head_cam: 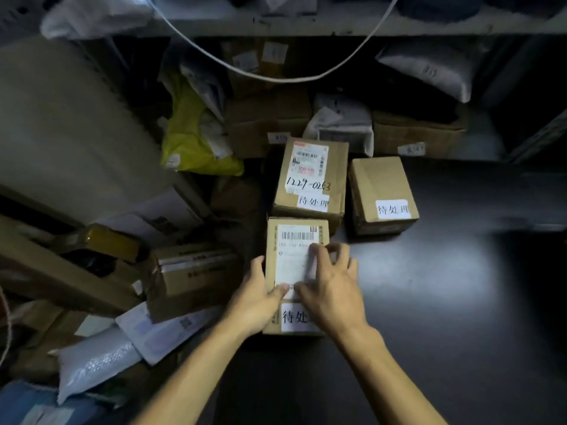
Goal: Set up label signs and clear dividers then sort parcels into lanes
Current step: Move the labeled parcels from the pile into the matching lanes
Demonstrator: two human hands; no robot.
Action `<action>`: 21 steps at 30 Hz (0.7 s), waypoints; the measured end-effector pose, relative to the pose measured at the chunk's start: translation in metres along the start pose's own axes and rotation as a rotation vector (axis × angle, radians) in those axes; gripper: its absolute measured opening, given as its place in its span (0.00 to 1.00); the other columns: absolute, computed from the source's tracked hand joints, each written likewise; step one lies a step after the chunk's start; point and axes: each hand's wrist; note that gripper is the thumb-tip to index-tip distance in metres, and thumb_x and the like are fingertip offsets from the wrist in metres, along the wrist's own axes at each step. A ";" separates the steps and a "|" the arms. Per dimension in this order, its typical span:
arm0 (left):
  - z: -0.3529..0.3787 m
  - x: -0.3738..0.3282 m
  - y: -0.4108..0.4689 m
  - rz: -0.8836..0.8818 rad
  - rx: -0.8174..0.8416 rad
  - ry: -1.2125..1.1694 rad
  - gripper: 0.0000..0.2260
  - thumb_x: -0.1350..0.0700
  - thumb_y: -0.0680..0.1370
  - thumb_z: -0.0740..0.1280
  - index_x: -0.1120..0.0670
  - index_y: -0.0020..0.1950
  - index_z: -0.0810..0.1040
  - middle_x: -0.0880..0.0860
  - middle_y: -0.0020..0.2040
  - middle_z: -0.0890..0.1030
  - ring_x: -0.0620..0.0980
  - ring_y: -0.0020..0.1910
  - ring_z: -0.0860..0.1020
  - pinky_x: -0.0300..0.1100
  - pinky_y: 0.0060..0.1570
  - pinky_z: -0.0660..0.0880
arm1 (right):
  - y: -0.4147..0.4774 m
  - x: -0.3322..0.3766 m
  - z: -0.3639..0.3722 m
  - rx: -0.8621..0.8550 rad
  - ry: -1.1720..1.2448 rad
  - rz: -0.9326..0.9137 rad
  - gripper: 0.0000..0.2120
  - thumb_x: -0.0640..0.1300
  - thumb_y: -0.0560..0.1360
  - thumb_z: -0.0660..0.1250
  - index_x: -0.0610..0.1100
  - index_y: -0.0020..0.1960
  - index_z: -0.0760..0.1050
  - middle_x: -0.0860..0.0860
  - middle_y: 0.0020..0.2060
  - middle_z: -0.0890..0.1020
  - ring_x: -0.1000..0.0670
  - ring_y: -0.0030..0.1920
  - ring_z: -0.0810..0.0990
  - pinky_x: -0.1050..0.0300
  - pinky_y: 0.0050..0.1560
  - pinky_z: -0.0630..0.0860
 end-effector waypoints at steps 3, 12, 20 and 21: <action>-0.003 0.005 0.007 -0.007 0.010 -0.024 0.32 0.53 0.77 0.69 0.48 0.75 0.55 0.53 0.68 0.75 0.54 0.64 0.76 0.54 0.65 0.72 | 0.002 -0.002 0.001 -0.027 0.002 -0.004 0.27 0.47 0.72 0.69 0.48 0.68 0.63 0.47 0.66 0.60 0.41 0.63 0.64 0.49 0.49 0.74; -0.003 0.006 -0.005 -0.021 -0.036 -0.177 0.32 0.52 0.74 0.74 0.48 0.73 0.62 0.53 0.62 0.77 0.53 0.58 0.79 0.53 0.61 0.75 | -0.003 -0.019 0.006 0.140 0.355 0.350 0.27 0.55 0.71 0.74 0.46 0.65 0.69 0.49 0.59 0.82 0.46 0.57 0.81 0.50 0.57 0.77; -0.015 -0.015 -0.043 0.013 -0.053 -0.362 0.27 0.49 0.72 0.76 0.50 0.67 0.70 0.51 0.56 0.79 0.50 0.54 0.81 0.51 0.59 0.78 | -0.042 -0.024 -0.035 0.072 0.646 0.309 0.26 0.53 0.72 0.74 0.49 0.67 0.72 0.51 0.55 0.84 0.52 0.51 0.84 0.49 0.57 0.80; -0.016 -0.024 -0.048 0.023 -0.044 -0.377 0.24 0.49 0.72 0.75 0.51 0.65 0.72 0.51 0.55 0.81 0.49 0.53 0.82 0.49 0.58 0.78 | -0.049 -0.024 -0.043 0.047 0.681 0.305 0.25 0.53 0.72 0.74 0.49 0.65 0.72 0.51 0.53 0.84 0.52 0.50 0.84 0.49 0.56 0.80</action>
Point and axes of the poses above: each hand's wrist, its own y-axis towards the middle knuckle, its own z-axis out of the palm, x = y × z
